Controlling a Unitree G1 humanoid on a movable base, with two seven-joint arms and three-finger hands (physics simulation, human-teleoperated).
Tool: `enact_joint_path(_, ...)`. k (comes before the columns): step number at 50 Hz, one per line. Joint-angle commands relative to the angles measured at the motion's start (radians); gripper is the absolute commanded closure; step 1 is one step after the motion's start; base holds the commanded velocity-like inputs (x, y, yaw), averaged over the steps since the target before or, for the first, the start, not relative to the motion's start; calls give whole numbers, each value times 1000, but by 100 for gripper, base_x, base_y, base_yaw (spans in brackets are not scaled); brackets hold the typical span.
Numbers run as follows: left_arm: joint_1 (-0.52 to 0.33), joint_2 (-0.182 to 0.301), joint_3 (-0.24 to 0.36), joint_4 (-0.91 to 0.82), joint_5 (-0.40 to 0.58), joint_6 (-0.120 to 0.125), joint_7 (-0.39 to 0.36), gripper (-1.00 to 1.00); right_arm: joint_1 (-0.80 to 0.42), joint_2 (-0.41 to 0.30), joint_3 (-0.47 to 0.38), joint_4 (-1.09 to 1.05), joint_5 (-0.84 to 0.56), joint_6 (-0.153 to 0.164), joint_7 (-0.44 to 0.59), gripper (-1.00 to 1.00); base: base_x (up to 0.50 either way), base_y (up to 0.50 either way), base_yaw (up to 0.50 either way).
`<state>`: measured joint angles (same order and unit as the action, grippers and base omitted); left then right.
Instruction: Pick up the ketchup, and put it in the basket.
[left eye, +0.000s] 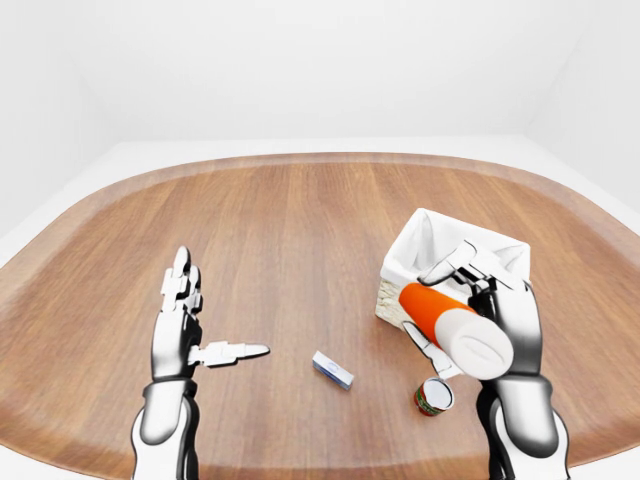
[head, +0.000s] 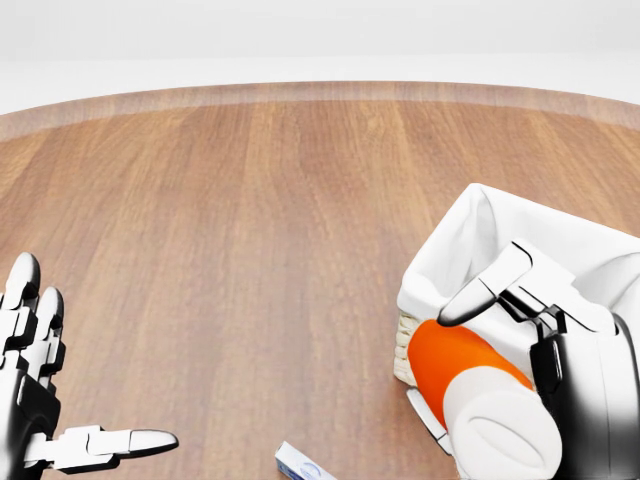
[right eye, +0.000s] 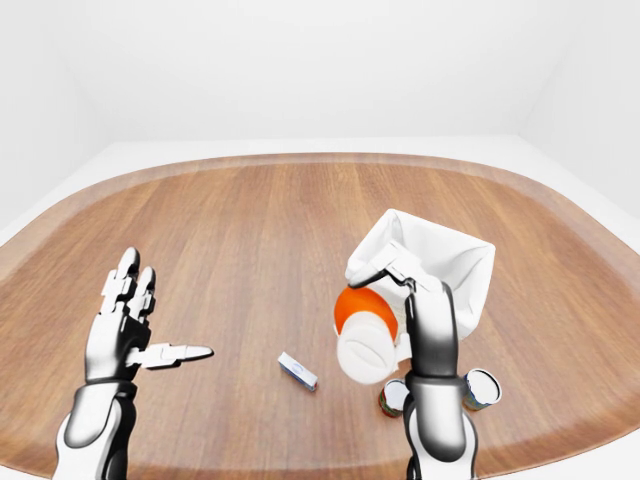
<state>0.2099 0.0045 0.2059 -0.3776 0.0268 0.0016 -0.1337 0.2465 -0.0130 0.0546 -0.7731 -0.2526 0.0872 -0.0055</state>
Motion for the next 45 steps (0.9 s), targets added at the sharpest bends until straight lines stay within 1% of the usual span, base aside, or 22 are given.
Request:
enact_joint_path(1,0,-1,-2,5,5,-6,1,-100,-79,2,-54,-87,-29,0,45,100,0,0,0)
enact_joint_path(4,2,-1,-4,5,6,-8,0,-100,-127,-8,-82,-96,-61,0,74,100,0,0,0)
enact_joint_path(9,3,0,0,0,2,-4,-3,-100,-189,-28,-124,-88,-123,0,124,100,0,0,0)
enact_joint_path(15,5,-2,-2,-3,3,-4,-3,-100,-325,-95,-178,-83,-245,0,240,100,0,0,0)
enact_joint_path(16,3,-2,-5,3,7,-7,-1,-100,-370,-131,-194,-56,-284,0,268,100,0,0,0)
enact_joint_path(19,4,-2,-9,4,9,-9,0,-100,-426,-163,-222,-17,-332,0,320,100,0,0,0)
enact_joint_path(20,5,-2,-9,1,8,-7,-1,-100,-450,-184,-233,3,-352,0,341,100,0,0,0)
enact_joint_path(23,4,-2,-10,5,8,-9,0,-100,-479,-202,-249,33,-389,0,371,100,0,0,0)
enact_joint_path(27,5,-2,-13,3,9,-8,1,-100,-528,-236,-268,100,-425,0,396,100,0,0,0)
enact_joint_path(36,3,-1,-14,7,9,-10,4,-100,-616,-300,-298,218,-456,0,425,100,0,0,0)
enact_joint_path(45,10,-3,-13,-5,6,-8,0,-100,-662,-357,-319,343,-464,0,413,100,0,0,0)
